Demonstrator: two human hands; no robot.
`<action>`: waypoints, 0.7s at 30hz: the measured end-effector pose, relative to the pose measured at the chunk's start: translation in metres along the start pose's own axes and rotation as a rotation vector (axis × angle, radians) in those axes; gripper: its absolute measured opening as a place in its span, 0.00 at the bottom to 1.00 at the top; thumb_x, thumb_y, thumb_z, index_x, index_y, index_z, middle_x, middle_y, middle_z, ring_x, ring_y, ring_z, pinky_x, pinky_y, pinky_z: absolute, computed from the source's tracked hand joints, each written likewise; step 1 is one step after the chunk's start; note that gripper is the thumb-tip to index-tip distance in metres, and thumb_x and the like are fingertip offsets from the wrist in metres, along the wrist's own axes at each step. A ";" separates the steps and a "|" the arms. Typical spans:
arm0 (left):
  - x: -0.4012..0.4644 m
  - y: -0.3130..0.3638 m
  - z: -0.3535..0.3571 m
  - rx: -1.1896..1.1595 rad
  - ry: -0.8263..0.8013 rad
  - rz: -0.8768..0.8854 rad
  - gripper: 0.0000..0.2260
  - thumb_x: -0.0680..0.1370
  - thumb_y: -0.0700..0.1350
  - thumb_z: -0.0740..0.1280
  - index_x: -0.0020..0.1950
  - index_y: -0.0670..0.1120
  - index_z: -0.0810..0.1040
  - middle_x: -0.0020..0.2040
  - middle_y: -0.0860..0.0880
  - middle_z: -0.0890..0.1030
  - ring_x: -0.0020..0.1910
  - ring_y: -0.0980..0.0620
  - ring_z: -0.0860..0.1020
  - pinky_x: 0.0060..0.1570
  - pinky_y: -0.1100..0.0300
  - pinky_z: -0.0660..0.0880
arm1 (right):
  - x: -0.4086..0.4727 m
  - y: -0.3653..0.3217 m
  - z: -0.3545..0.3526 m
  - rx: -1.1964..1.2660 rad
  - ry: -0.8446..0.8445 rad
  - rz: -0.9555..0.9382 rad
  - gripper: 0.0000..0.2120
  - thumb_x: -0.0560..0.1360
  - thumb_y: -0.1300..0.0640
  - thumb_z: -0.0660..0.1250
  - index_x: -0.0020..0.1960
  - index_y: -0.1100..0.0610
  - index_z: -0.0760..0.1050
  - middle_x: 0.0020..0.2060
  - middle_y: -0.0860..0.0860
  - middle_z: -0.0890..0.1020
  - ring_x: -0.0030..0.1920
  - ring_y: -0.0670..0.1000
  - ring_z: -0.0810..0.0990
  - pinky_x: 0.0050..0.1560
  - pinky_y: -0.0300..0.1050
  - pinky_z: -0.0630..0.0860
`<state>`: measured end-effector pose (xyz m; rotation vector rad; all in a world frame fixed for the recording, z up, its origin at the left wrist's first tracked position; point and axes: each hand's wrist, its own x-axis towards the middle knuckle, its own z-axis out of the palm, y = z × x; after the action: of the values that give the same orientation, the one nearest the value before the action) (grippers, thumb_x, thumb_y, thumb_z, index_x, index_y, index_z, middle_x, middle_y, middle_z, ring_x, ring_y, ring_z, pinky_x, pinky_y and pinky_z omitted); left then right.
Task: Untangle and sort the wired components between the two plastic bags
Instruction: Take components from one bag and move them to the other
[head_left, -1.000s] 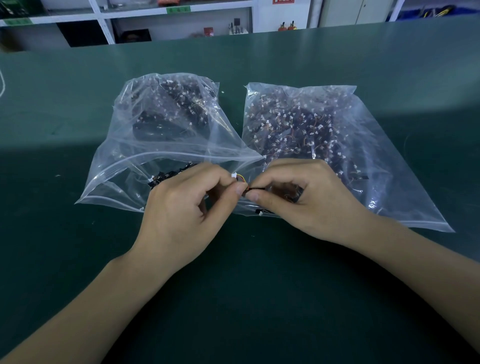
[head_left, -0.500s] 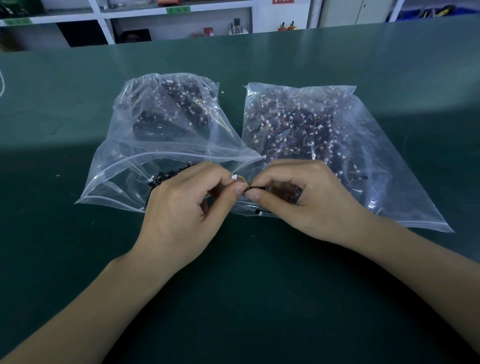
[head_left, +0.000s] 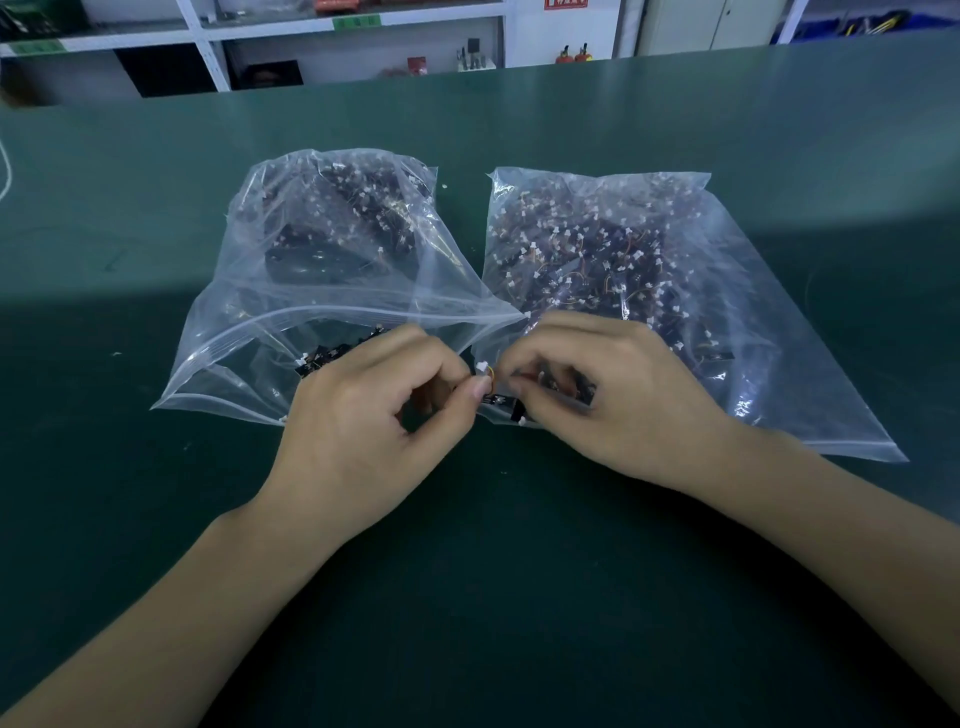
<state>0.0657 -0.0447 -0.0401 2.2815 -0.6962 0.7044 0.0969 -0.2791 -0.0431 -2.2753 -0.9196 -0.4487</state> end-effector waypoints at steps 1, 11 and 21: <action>0.000 -0.002 0.000 0.006 0.000 0.009 0.10 0.82 0.49 0.72 0.43 0.47 0.82 0.39 0.57 0.75 0.37 0.54 0.76 0.35 0.59 0.71 | 0.000 0.001 0.000 -0.006 0.014 0.004 0.07 0.79 0.60 0.73 0.52 0.49 0.83 0.45 0.38 0.78 0.38 0.41 0.76 0.40 0.39 0.72; 0.000 -0.006 0.002 0.026 0.004 0.086 0.06 0.80 0.50 0.77 0.44 0.50 0.87 0.41 0.59 0.74 0.37 0.57 0.75 0.35 0.58 0.73 | 0.000 0.000 0.001 0.046 0.041 -0.019 0.07 0.79 0.62 0.73 0.54 0.51 0.84 0.46 0.42 0.82 0.36 0.49 0.78 0.38 0.43 0.75; -0.001 -0.003 0.002 0.292 -0.026 0.161 0.05 0.80 0.52 0.76 0.45 0.54 0.89 0.39 0.55 0.78 0.38 0.57 0.75 0.31 0.56 0.73 | 0.000 0.000 0.002 0.075 0.032 -0.020 0.06 0.80 0.61 0.73 0.52 0.51 0.84 0.46 0.42 0.83 0.36 0.49 0.78 0.38 0.39 0.73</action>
<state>0.0673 -0.0439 -0.0435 2.5217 -0.8431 0.9045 0.0965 -0.2775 -0.0448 -2.1870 -0.9281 -0.4506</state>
